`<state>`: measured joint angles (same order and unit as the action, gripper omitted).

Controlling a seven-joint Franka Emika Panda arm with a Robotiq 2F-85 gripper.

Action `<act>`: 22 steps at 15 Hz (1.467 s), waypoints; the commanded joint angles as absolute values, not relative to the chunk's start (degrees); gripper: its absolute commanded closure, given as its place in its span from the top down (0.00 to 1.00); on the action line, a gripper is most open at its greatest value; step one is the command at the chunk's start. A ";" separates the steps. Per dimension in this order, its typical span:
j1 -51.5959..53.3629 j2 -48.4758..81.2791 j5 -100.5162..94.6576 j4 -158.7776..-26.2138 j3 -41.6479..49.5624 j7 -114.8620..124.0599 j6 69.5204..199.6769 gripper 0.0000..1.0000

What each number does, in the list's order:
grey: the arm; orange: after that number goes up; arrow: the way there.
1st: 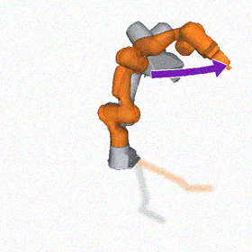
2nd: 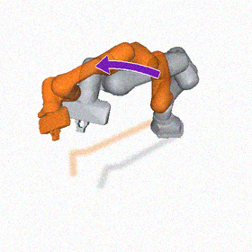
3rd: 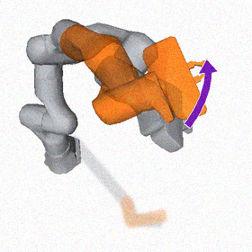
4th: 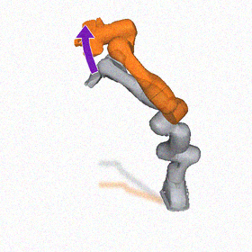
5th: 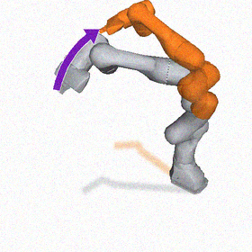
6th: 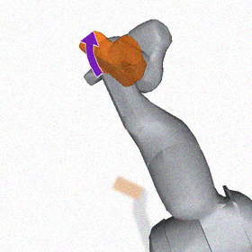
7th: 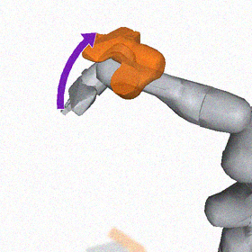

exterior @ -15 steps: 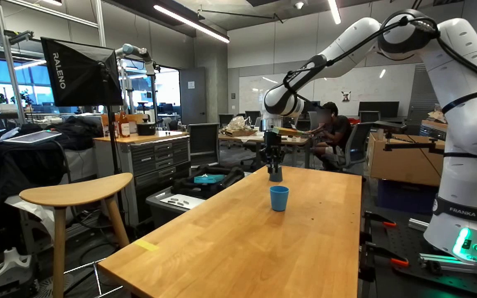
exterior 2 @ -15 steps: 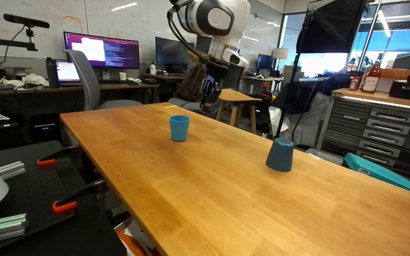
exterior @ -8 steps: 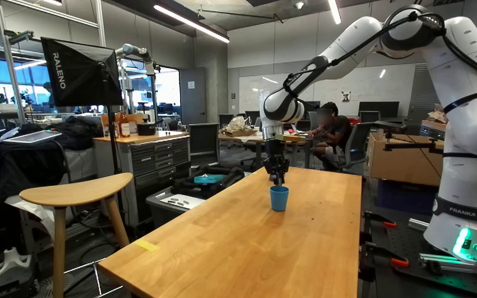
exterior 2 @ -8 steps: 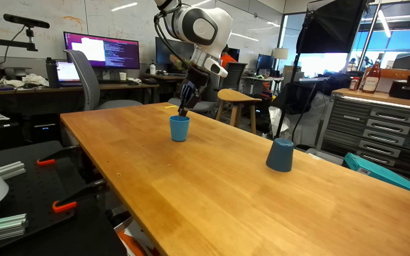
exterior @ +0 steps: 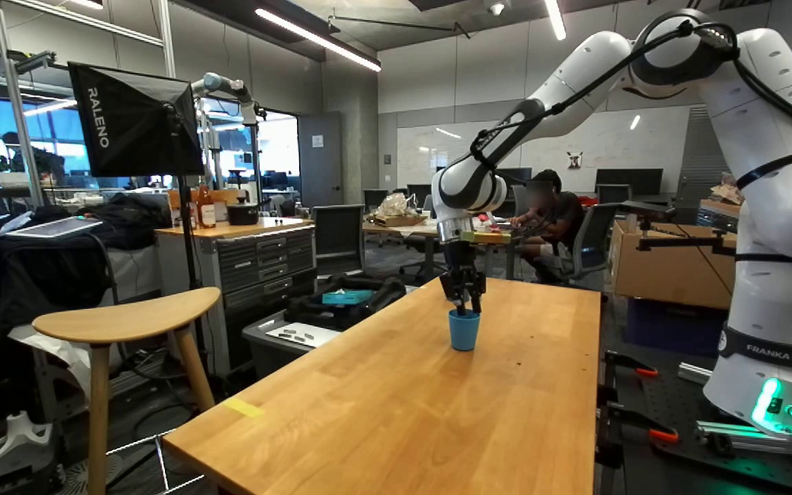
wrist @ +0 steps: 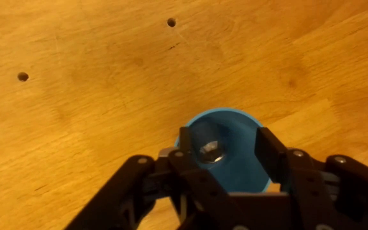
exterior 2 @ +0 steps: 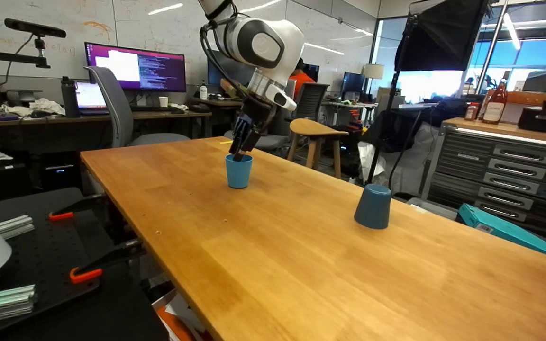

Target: Pick the silver object on the table and put it in the blue cup

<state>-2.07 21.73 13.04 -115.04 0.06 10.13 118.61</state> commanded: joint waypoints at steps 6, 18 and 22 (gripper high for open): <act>-2.79 18.66 14.41 -115.29 -0.06 5.78 124.57 0.15; -3.20 6.99 13.17 -113.73 -0.14 -9.77 122.96 0.40; -3.01 5.16 12.51 -112.79 0.14 -13.16 119.97 0.71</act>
